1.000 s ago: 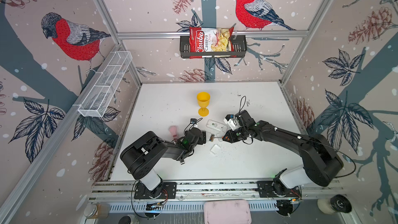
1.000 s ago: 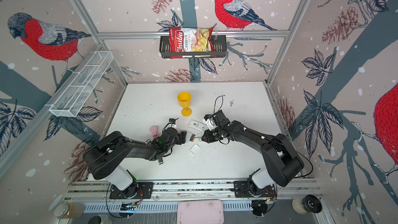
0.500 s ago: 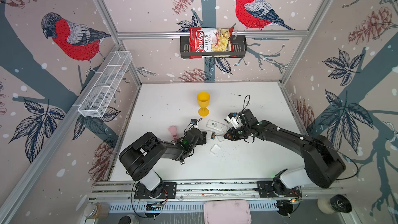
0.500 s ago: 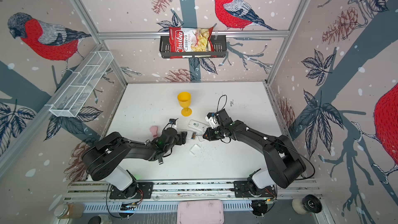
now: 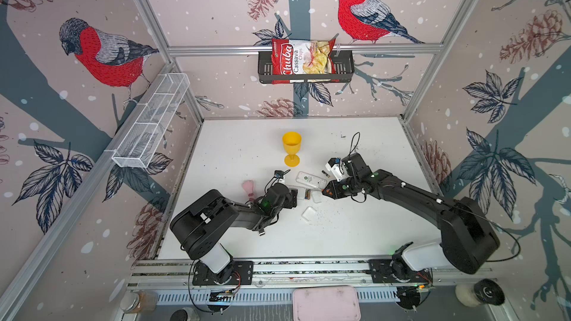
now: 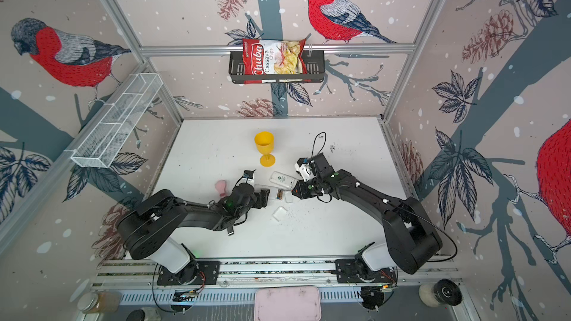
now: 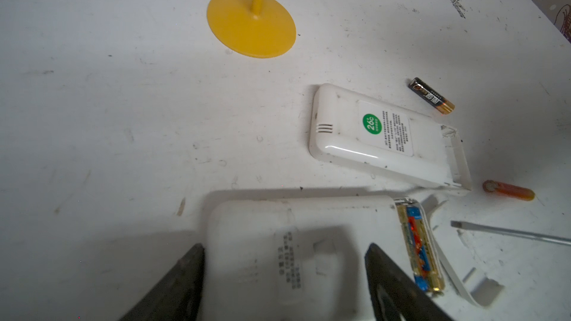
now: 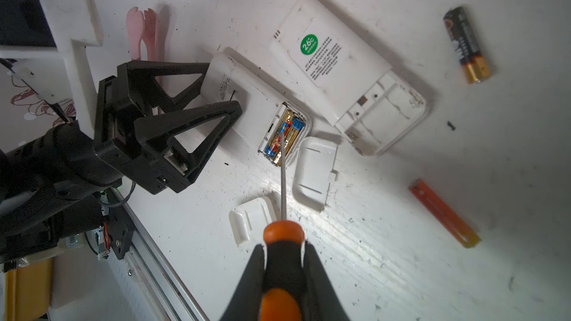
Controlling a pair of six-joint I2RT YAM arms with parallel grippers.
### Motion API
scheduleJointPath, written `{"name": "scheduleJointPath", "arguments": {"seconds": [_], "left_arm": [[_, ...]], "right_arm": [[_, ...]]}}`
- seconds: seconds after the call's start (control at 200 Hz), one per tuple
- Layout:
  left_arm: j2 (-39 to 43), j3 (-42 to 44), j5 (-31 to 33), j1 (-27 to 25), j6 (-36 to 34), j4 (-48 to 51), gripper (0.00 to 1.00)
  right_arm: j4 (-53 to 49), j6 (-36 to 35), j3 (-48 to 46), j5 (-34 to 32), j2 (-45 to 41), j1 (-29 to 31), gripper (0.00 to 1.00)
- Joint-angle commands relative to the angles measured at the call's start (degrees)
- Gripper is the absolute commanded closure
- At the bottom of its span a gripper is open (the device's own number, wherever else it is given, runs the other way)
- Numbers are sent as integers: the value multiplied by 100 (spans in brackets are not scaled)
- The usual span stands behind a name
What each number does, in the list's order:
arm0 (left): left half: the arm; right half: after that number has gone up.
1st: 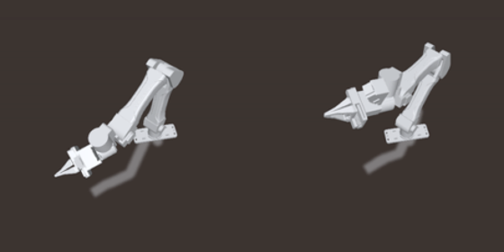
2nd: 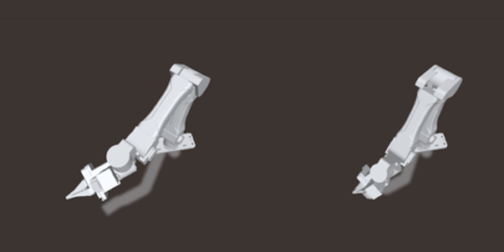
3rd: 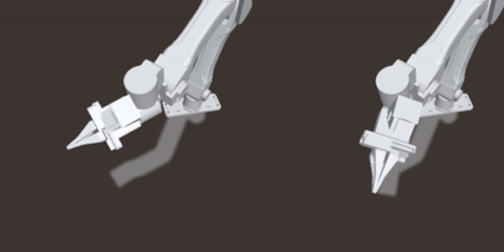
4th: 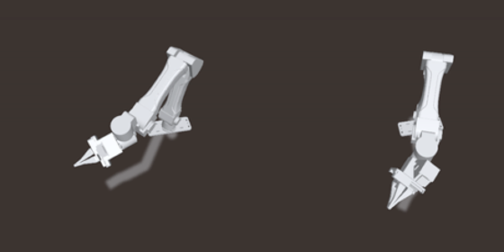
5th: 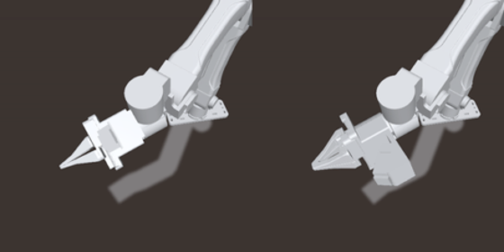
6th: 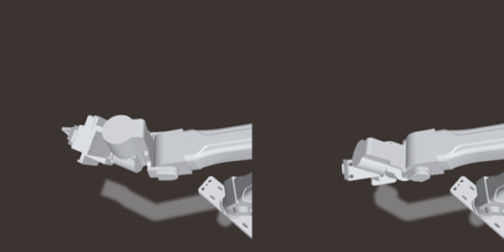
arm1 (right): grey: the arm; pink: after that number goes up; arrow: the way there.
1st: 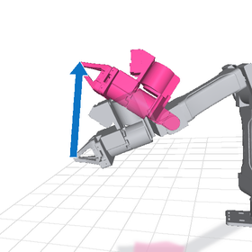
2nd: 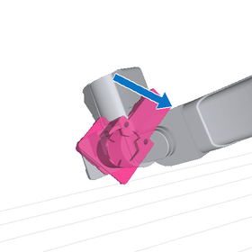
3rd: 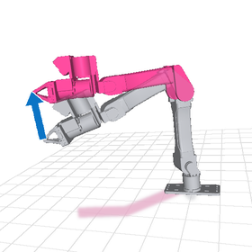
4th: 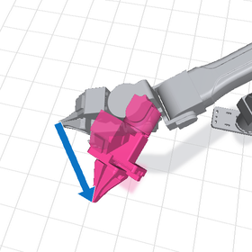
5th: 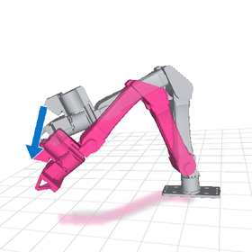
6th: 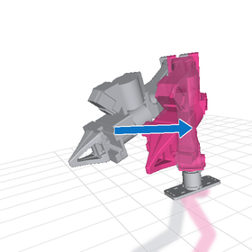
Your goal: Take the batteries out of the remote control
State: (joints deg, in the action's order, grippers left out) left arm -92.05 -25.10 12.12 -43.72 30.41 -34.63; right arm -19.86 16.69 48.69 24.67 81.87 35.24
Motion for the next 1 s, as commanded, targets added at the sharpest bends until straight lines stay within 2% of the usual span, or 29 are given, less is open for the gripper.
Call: {"name": "scheduleJointPath", "arguments": {"seconds": [0.0, 0.991], "left_arm": [[-23, 1, -129, 0, 64, 132, 19], [-142, 32, -157, -3, 127, -8, 20]], "right_arm": [[-141, -105, 50, -213, 18, 4, 100], [26, -259, 238, -238, 691, 352, 100]]}}
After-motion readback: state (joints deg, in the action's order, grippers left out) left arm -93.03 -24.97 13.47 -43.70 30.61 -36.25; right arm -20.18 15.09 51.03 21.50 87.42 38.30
